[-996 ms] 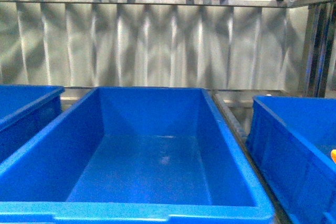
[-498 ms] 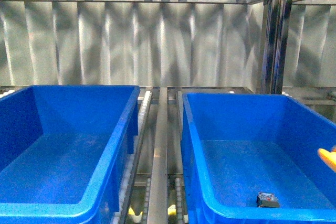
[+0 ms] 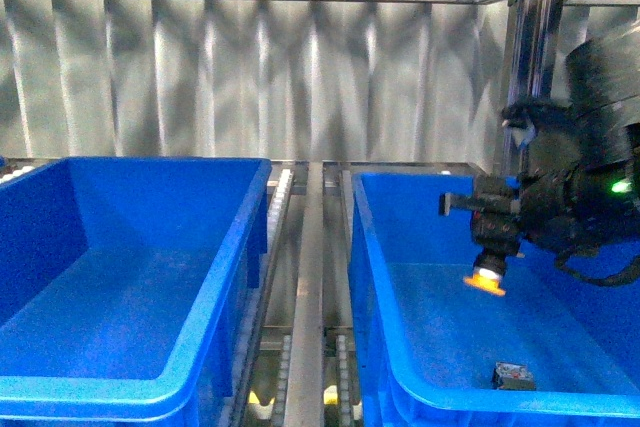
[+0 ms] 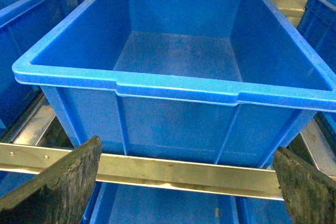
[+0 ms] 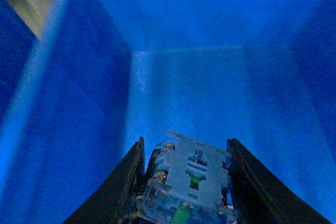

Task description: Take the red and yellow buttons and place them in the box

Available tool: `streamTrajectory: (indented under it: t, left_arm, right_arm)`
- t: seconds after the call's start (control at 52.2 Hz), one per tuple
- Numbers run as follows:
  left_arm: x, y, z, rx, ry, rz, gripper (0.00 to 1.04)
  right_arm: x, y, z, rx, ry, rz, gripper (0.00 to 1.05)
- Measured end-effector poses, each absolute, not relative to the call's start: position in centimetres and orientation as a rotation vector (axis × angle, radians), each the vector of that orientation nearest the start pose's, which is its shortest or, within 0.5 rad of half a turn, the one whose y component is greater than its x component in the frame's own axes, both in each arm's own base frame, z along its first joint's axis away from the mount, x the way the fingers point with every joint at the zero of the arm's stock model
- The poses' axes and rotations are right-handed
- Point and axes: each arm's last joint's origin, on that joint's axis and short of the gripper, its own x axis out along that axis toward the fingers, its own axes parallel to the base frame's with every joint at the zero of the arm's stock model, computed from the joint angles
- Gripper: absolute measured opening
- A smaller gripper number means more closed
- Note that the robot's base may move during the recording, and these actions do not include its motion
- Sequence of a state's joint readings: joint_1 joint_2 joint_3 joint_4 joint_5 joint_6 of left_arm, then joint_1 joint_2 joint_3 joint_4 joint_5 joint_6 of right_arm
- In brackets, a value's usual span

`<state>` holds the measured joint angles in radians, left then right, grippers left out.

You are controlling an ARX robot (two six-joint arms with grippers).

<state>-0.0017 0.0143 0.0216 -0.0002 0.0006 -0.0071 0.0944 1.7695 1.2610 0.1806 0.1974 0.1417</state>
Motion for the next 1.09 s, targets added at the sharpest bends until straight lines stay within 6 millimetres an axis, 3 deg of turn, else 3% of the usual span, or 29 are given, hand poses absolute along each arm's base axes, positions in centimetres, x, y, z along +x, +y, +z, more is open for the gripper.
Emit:
streamTrajectory:
  t: [0.115, 0.23, 0.498, 0.574, 0.613, 0.785, 0.881, 0.957, 1.091]
  left_arm:
    - [9.7, 0.0, 17.0, -0.007, -0.007, -0.002, 0.97]
    - [9.7, 0.0, 17.0, -0.007, -0.007, -0.002, 0.97]
    - [9.7, 0.0, 17.0, -0.007, -0.007, -0.002, 0.97]
    - [9.7, 0.0, 17.0, -0.007, -0.007, -0.002, 0.97]
    - [9.7, 0.0, 17.0, -0.007, -0.007, -0.002, 0.97]
    - [9.7, 0.0, 17.0, -0.007, -0.007, -0.002, 0.97]
    - [9.7, 0.0, 17.0, -0.007, -0.007, -0.002, 0.97]
    - [9.7, 0.0, 17.0, -0.007, -0.007, -0.002, 0.97]
    - [9.7, 0.0, 17.0, -0.007, -0.007, -0.002, 0.97]
  right_arm:
    - [44.9, 2.2, 23.9, 0.023, 0.471, -0.160, 0.37]
    - [47.4, 1.1, 22.5, -0.014, 0.558, -0.190, 0.37]
    - [49.6, -0.3, 19.0, -0.092, 0.717, -0.230, 0.37]
    - [50.0, -0.3, 19.1, -0.105, 0.712, -0.236, 0.37]
    - [50.0, -0.4, 19.1, -0.112, 0.703, -0.242, 0.45]
    - [49.1, -0.3, 19.0, -0.094, 0.652, -0.230, 0.71]
    - [47.6, -0.1, 20.2, -0.079, 0.603, -0.207, 0.85]
    - [45.2, 0.1, 23.1, -0.068, 0.527, -0.195, 0.99]
    - [41.1, 0.1, 27.1, -0.026, 0.410, -0.196, 0.98]
